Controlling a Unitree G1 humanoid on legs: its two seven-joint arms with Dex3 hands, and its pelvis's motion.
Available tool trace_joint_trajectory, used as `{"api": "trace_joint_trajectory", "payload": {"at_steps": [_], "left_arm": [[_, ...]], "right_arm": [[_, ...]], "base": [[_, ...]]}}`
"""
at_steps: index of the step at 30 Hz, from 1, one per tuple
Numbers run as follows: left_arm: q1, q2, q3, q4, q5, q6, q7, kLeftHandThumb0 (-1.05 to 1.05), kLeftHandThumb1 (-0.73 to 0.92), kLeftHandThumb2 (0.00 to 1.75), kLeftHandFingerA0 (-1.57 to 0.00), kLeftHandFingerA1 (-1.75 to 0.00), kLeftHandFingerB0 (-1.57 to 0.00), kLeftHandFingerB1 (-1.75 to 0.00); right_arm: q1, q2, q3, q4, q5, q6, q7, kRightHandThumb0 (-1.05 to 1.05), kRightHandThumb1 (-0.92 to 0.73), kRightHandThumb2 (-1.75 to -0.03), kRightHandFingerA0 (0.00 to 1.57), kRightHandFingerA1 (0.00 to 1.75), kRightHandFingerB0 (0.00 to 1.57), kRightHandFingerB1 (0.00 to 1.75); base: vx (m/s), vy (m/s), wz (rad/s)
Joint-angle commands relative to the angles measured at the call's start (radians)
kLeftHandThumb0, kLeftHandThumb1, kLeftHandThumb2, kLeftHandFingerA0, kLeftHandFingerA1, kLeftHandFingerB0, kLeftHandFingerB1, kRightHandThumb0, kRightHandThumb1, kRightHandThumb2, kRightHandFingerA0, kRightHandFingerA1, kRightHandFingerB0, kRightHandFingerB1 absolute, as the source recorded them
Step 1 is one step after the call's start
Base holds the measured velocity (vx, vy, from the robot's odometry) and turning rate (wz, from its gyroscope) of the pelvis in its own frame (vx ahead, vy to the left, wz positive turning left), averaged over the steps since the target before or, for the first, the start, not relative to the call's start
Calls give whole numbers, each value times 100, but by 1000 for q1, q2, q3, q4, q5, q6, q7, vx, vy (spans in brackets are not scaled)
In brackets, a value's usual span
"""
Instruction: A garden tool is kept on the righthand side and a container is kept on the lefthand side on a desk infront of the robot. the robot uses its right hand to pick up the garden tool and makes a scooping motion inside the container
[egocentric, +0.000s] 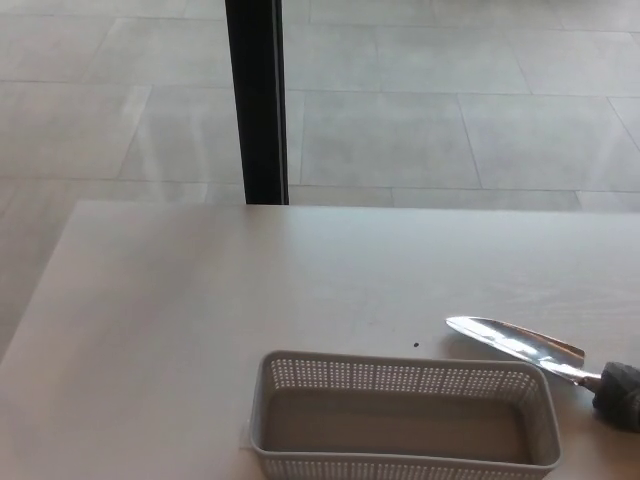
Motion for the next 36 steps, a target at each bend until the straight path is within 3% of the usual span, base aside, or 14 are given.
{"api": "trace_joint_trajectory", "payload": {"at_steps": [1, 4, 5, 7, 12, 17, 18, 20, 22, 25, 30, 32, 33, 36], "left_arm": [[15, 9, 7, 7, 1, -16, 27, -86, 0, 108, -87, -109, -80, -97], [17, 10, -8, 5, 16, -23, 33, -87, 4, 108, -79, -111, -75, -98], [17, 9, -6, 5, 14, -22, 32, -86, -1, 106, -86, -111, -78, -98], [13, 5, 12, 7, -6, -7, 24, -84, -2, 110, -100, -117, -82, -101], [13, 7, -4, 8, 12, -12, 44, -76, 0, 109, -84, -108, -75, -98], [11, 15, -9, 11, 19, -15, 39, -86, 1, 111, -95, -114, -81, -98], [13, 15, -8, 7, 16, -15, 31, -77, 0, 107, -89, -111, -78, -96], [17, 15, -8, 6, 15, -18, 29, -78, 4, 110, -83, -106, -74, -95], [17, 13, -15, 9, 23, -14, 41, -82, 5, 108, -79, -106, -72, -94], [19, 9, -2, 11, 10, -6, 54, -78, 1, 110, -86, -109, -77, -98], [17, 5, -10, 15, 20, -5, 65, -76, 4, 109, -87, -106, -77, -95], [23, 5, -2, 9, 10, -12, 46, -76, 2, 112, -86, -107, -78, -97], [22, 5, -6, 12, 15, -14, 53, -78, 1, 110, -95, -110, -80, -97], [13, 3, 0, 18, 9, -2, 57, -76, 3, 111, -87, -106, -78, -95]], "right_arm": [[91, -38, -11, -236, 117, 162, 420, -103, -80, -105, 0, 25, 0, 0], [124, -49, -33, -300, 139, 156, 436, -102, -80, -107, 0, 24, 0, 0], [142, -61, -54, -333, 161, 152, 447, -105, -92, -70, 0, 0, 0, 0], [179, -94, -113, -413, 212, 157, 491, -105, -92, -70, 0, 0, 0, 0], [252, -155, -280, -504, 332, 147, 563, -105, -92, -70, 0, 0, 0, 0], [344, -194, -585, -560, 527, 159, 676, -105, -92, -72, 0, 0, 0, 0], [362, -194, -676, -555, 563, 164, 692, -105, -78, -102, 0, 0, 0, 2], [388, -179, -855, -532, 651, 177, 721, -105, -81, -106, 0, 0, 0, 1], [407, -163, -986, -480, 737, 144, 732, -105, -92, -75, 0, 0, 0, 0], [415, -162, -1129, -366, 819, 154, 763, -105, -92, -71, 0, 0, 0, 8], [427, -113, -1311, -230, 881, 177, 678, -105, -92, -68, 0, 0, 0, 10], [436, -91, -1367, -122, 865, 179, 574, -102, -80, -92, 0, 0, 0, 12], [415, -71, -1392, -100, 893, 191, 548, -105, -73, -115, 0, 24, 0, 17], [361, 10, -1449, 70, 955, 189, 396, -90, -68, -108, 0, 47, 0, 33]], "base": [[0, 0, 0], [0, 0, 0], [0, 0, 0], [0, 0, 0], [0, 0, 0], [0, 0, 0], [0, 0, 0], [0, 0, 0], [0, 0, 0], [0, 0, 0], [0, 0, 0], [0, 0, 0], [0, 0, 0], [0, 0, 0]]}}
